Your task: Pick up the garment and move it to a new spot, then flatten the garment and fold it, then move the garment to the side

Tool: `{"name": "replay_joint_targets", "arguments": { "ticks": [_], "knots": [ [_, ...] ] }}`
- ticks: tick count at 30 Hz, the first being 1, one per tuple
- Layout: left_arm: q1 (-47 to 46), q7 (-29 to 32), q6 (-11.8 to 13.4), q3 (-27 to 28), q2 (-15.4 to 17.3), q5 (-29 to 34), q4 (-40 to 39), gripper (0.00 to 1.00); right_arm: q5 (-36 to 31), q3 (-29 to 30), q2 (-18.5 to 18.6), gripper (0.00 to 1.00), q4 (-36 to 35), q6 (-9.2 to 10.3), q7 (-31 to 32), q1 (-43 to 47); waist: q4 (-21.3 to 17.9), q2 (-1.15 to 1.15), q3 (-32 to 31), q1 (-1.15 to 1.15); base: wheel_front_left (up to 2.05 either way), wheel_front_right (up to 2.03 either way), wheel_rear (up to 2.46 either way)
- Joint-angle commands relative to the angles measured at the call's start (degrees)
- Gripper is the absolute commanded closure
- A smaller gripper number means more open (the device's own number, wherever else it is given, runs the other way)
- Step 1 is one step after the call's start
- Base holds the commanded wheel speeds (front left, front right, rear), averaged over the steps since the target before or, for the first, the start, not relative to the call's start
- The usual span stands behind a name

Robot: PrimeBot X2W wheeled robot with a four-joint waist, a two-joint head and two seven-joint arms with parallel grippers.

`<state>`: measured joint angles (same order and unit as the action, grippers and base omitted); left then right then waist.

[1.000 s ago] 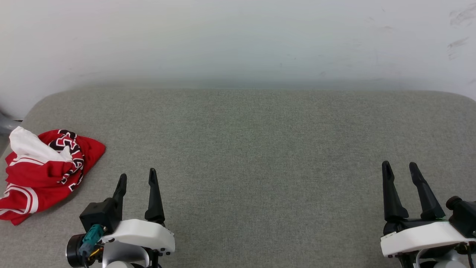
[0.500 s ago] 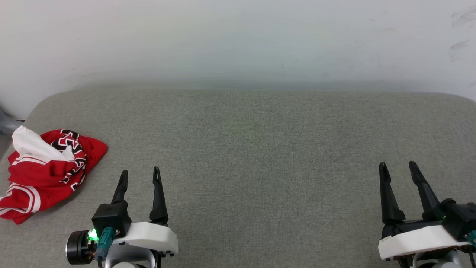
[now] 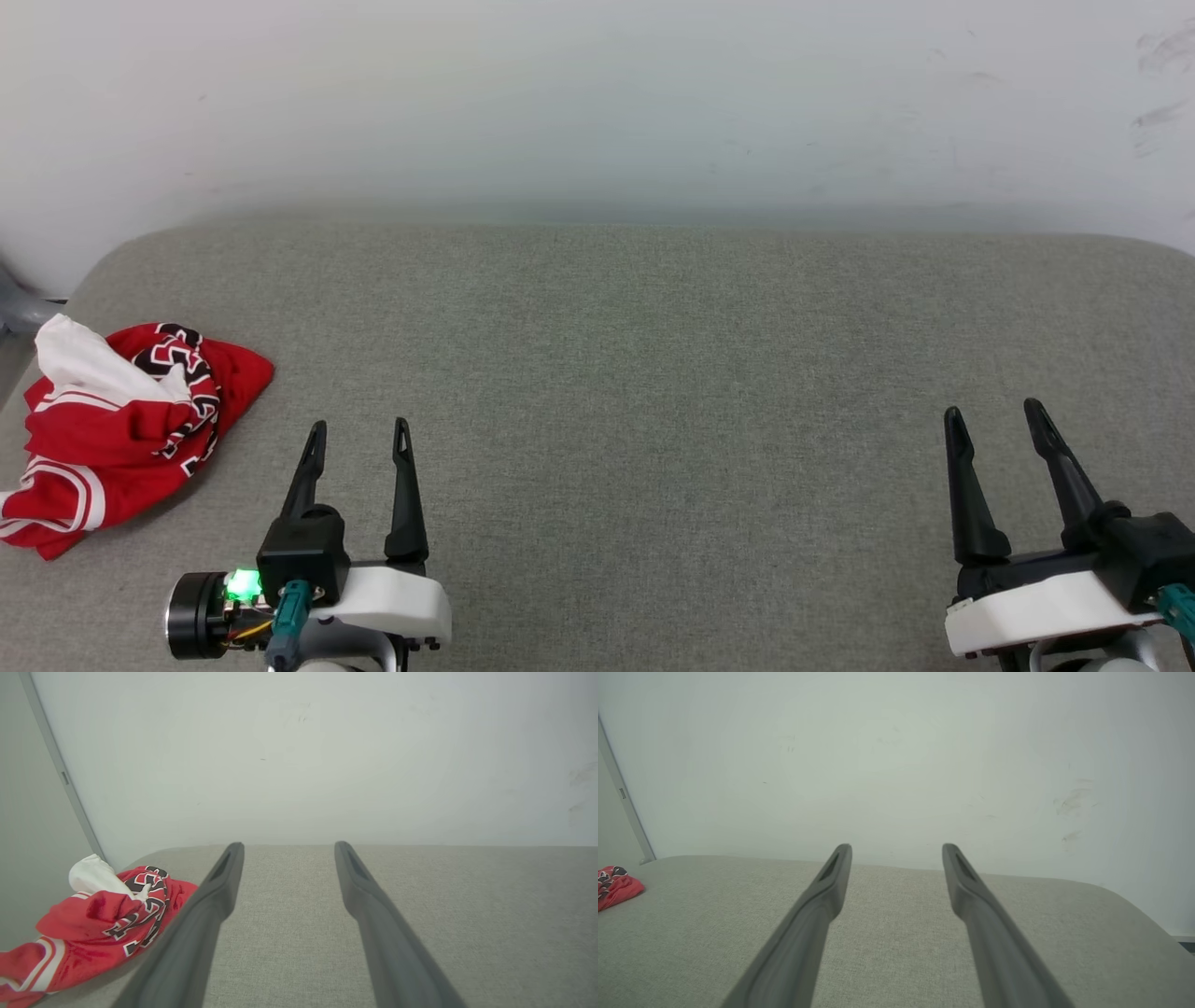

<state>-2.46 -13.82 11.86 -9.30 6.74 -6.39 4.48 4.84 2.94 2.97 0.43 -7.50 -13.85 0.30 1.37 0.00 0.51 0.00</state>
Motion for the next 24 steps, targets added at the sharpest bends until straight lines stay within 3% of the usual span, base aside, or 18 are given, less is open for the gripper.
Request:
{"name": "replay_joint_targets", "arguments": {
  "ticks": [1,12,24],
  "knots": [
    [0.69,-0.54,0.28,-0.23,0.07,1.45,-0.11,0.0,-1.03,0.0,-0.16,0.0,-0.35,0.02,-0.46,0.6,0.04,0.0,0.0,0.0,0.0,0.0,0.0],
    [0.85,-1.54,-0.59,0.19,-0.48,5.03,0.67,0.0,-3.24,-0.18,-0.17,0.0,-0.09,0.03,-1.46,0.9,0.18,0.0,0.04,0.0,0.0,0.0,0.0],
    [1.01,-1.47,-3.22,2.75,-1.98,3.26,2.05,0.0,0.69,-0.13,-0.17,0.0,1.16,0.03,-1.36,0.89,0.38,0.0,-0.08,0.0,0.0,0.0,0.0]
  ]
}}
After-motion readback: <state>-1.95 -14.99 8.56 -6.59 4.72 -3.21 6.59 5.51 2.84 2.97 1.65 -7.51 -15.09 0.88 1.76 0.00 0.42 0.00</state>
